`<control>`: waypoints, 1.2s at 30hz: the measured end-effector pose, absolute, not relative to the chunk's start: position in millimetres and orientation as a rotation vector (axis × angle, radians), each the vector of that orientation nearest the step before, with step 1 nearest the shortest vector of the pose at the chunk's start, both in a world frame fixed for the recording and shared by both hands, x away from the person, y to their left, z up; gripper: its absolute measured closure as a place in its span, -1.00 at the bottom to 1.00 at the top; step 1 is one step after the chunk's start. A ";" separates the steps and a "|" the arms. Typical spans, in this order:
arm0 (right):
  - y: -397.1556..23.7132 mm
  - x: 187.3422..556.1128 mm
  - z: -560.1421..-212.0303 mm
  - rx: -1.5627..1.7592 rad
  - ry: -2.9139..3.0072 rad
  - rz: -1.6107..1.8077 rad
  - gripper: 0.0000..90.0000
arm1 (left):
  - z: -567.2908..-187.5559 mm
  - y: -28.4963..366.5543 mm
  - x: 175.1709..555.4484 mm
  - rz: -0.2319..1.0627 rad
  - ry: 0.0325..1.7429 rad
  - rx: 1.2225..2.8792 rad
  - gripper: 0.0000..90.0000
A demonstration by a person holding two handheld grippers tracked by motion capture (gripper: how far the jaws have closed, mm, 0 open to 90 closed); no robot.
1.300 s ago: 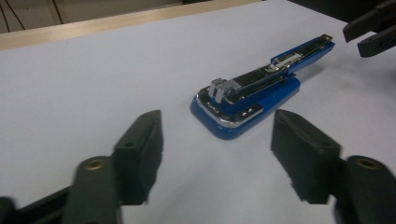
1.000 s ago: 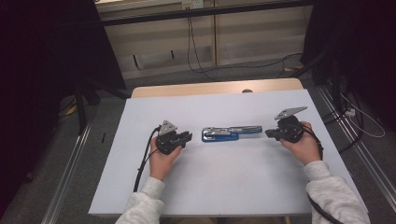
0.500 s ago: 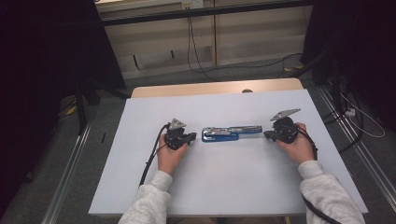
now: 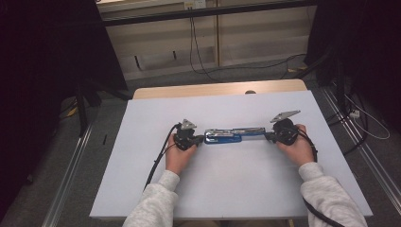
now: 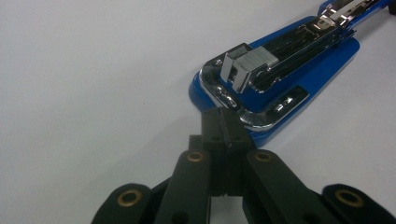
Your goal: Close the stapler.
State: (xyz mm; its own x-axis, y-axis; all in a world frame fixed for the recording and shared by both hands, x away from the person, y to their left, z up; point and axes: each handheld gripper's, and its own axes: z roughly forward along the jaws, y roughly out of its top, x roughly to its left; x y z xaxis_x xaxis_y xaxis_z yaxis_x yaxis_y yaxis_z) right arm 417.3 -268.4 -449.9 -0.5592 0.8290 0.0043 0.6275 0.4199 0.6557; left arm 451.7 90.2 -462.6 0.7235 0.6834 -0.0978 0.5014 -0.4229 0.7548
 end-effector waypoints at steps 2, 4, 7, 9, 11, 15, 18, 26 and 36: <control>-268.8 418.2 -450.3 1.265 2.356 0.894 1.00 | -462.9 89.4 451.3 0.282 0.903 2.100 1.00; -268.8 418.2 -450.0 1.259 2.356 0.892 1.00 | -462.6 89.8 451.5 0.288 0.890 2.118 1.00; -269.5 417.8 -447.7 1.260 2.348 0.907 1.00 | -461.7 89.3 451.5 0.295 0.879 2.135 1.00; -270.2 418.0 -445.0 1.258 2.334 0.933 1.00 | -461.8 89.2 451.4 0.297 0.878 2.134 1.00; -269.5 417.7 -441.9 1.252 2.323 0.950 1.00 | -461.7 89.0 451.3 0.298 0.877 2.136 1.00; -266.1 417.7 -432.4 1.222 2.290 1.034 0.98 | -462.0 88.0 450.6 0.308 0.879 2.133 1.00; -261.1 418.1 -427.3 1.216 2.268 1.096 0.90 | -462.0 88.3 450.5 0.308 0.880 2.133 1.00; -252.9 417.7 -432.7 1.207 2.300 1.096 0.51 | -461.9 87.9 450.4 0.312 0.888 2.131 1.00; -254.2 414.3 -434.5 1.237 2.311 1.178 -0.14 | -449.3 92.8 446.9 0.281 0.949 2.029 0.41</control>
State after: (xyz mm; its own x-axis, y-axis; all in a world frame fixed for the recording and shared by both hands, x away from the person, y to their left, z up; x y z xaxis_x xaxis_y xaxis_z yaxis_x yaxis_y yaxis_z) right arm 414.3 -254.2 -434.5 -0.6003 0.7885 0.1335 0.5712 0.3059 0.7617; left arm 446.9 92.8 -449.3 0.6861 0.7135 -0.1422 0.5210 -0.3455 0.7805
